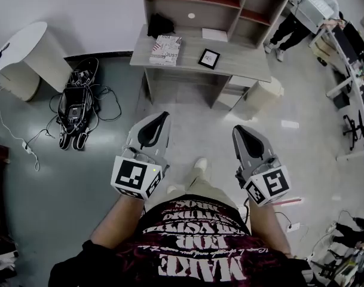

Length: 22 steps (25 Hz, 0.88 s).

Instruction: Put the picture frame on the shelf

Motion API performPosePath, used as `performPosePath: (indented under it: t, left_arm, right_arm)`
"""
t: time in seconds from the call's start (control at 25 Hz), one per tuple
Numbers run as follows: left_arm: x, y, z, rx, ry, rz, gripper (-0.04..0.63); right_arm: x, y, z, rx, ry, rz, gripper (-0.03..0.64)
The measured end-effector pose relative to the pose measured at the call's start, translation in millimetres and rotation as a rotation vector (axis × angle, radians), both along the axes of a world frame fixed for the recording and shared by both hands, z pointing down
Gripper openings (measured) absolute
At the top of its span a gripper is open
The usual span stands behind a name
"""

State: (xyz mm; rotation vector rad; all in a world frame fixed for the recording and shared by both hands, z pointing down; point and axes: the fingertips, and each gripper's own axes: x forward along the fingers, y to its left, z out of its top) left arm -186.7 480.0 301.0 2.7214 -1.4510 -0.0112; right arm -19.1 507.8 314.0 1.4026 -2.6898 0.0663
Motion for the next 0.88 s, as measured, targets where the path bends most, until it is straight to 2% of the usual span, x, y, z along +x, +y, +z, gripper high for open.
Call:
performPosePath:
  t: [0.6,0.88]
  left_arm:
    - [26.3,-61.5,-1.3,-0.016,0.004,0.028,0.000]
    - [43.7,-102.8,5.5,-0.047,0.051,0.042,0.000]
  right_arm:
    - [17.0,-73.7,18.9,-0.046,-0.061,-0.006,0.026]
    - [33.9,-112.4,26.2,-0.076,-0.065,0.004,0.026]
